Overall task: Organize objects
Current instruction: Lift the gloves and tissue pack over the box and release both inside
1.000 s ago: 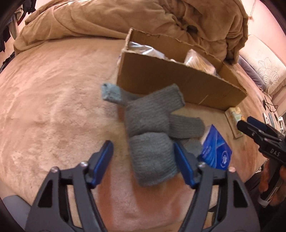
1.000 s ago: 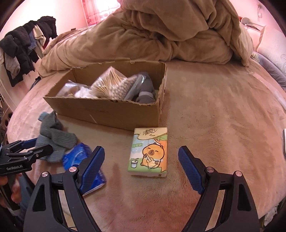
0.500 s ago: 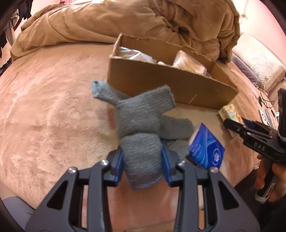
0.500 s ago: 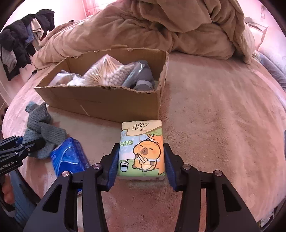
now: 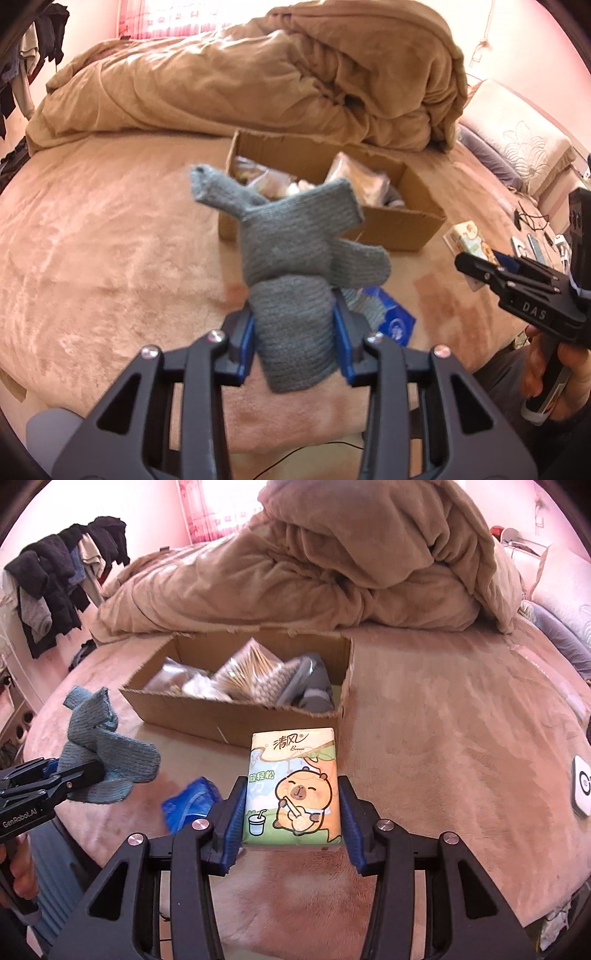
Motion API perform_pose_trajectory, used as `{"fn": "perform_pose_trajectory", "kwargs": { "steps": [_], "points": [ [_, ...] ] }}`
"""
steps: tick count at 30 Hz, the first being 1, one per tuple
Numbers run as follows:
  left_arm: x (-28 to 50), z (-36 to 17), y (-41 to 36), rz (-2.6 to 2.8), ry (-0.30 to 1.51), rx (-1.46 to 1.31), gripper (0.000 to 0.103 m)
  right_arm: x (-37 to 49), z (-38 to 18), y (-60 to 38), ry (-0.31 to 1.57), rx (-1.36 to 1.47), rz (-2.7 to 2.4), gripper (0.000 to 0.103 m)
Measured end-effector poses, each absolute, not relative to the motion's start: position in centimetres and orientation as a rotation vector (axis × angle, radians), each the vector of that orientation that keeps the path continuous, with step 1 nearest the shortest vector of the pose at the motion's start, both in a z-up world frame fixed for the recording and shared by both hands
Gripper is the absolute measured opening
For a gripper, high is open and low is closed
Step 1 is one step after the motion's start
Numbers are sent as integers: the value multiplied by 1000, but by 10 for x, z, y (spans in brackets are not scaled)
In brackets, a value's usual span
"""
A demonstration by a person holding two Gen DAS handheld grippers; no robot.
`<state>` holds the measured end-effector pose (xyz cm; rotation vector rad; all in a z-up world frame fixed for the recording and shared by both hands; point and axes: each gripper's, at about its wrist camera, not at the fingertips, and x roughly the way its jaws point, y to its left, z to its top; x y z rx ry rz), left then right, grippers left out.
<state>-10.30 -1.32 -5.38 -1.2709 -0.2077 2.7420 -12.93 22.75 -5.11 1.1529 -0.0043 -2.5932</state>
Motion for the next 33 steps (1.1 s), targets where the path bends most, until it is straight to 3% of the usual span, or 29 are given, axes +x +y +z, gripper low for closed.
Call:
{"fn": "perform_pose_trajectory", "kwargs": {
  "steps": [20, 33],
  "points": [
    [-125, 26, -1, 2738, -130, -1099, 37, -130, 32, 243, -78, 973, -2695, 48],
    [-145, 68, 3, 2730, -148, -996, 37, -161, 47, 243, -95, 925, -2708, 48]
  ]
}}
